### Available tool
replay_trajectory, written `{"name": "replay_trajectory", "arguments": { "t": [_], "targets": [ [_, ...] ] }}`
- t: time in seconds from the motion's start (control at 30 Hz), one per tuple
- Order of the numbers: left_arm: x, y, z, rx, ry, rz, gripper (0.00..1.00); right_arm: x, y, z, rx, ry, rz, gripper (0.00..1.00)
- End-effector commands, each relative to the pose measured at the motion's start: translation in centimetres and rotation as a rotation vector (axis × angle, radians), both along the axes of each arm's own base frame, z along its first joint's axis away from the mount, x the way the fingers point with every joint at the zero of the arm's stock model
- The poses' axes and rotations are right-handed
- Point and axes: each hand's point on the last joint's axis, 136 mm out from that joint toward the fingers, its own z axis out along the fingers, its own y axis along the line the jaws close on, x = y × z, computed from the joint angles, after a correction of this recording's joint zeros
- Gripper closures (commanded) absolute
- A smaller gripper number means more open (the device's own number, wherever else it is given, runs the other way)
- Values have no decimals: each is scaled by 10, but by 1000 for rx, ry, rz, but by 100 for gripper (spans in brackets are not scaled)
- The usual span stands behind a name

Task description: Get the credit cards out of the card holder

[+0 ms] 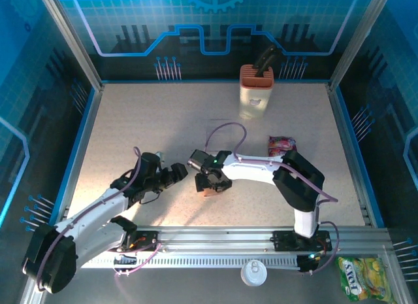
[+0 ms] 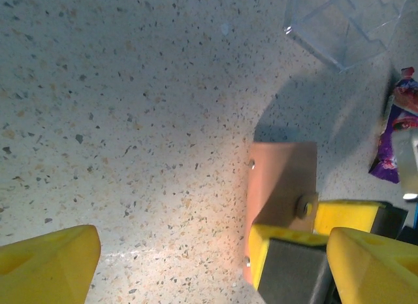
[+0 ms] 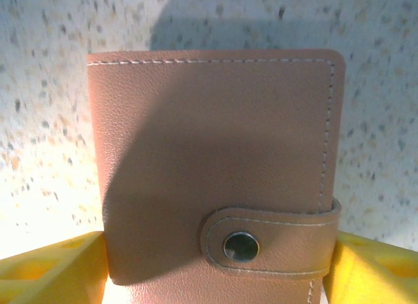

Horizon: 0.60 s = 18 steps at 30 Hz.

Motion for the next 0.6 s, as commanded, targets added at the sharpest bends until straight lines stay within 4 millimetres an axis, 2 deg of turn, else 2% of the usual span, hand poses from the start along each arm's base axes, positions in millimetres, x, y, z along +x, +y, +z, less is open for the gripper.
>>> {"name": "replay_trajectory", "arguments": {
  "t": [0.0,0.13,0.37,0.57],
  "targets": [
    [2,-15,8,-67,4,-36,12,13,3,-2,1,-18,-33,18],
    [5,-22,10,-112,-3,-27,12,5,0,-6,11,1,-60,19],
    [10,-31,8,-115,4,-39,15,-11,-17,3,47,-4,-73,23],
    [16,-45,8,-148,30,-50,15,-14,-11,4,80,23,-39,16]
  ]
}}
